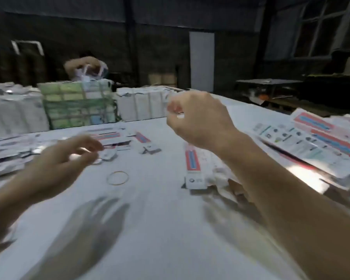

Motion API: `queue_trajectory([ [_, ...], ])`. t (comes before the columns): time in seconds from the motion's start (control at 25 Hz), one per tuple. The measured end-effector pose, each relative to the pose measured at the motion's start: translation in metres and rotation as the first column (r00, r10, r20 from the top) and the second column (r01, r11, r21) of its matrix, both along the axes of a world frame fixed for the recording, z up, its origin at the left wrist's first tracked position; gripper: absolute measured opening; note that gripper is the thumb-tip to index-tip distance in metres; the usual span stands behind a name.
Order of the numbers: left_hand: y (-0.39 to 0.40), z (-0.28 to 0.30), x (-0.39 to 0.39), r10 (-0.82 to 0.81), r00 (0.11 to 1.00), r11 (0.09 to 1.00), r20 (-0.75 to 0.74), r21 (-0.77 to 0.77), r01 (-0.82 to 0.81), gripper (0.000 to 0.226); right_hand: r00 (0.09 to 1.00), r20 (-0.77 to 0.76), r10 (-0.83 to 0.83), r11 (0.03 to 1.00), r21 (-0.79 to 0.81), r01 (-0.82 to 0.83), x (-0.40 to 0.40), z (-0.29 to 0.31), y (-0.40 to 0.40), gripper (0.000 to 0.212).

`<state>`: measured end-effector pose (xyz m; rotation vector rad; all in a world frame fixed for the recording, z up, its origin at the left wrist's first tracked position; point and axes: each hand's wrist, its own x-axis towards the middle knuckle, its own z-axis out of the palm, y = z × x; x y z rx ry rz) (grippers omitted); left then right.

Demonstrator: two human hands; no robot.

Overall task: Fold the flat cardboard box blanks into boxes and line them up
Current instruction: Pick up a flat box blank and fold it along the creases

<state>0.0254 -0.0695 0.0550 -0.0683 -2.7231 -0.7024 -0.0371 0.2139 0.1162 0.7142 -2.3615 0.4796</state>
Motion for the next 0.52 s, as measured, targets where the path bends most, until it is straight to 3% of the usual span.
queue_trajectory([
  [0.04,-0.004,-0.002,0.016,0.077,0.996,0.996,-0.04,-0.043,-0.079,0.019,0.994,0.032,0.109,0.994,-0.024,-0.108,0.015,-0.001,-0.026,0.026],
  [0.12,-0.021,-0.007,0.045,0.319,0.941,0.931,0.117,-0.223,-0.288,0.026,0.951,0.103,0.293,0.956,-0.052,-0.289,0.045,-0.008,-0.077,0.022],
  [0.24,-0.058,-0.022,0.08,0.632,0.701,0.758,0.331,-0.45,-0.471,0.048,0.872,0.175,0.457,0.889,-0.097,-0.447,0.08,-0.026,-0.129,0.014],
  [0.36,-0.097,-0.018,0.12,0.82,0.519,0.567,0.241,-0.468,-0.678,0.058,0.817,0.204,0.539,0.841,-0.076,-0.536,0.098,-0.044,-0.162,0.014],
  [0.52,-0.142,-0.002,0.151,0.903,0.294,0.413,0.313,-0.449,-0.792,0.061,0.782,0.24,0.575,0.813,-0.063,-0.579,0.096,-0.056,-0.179,0.011],
])
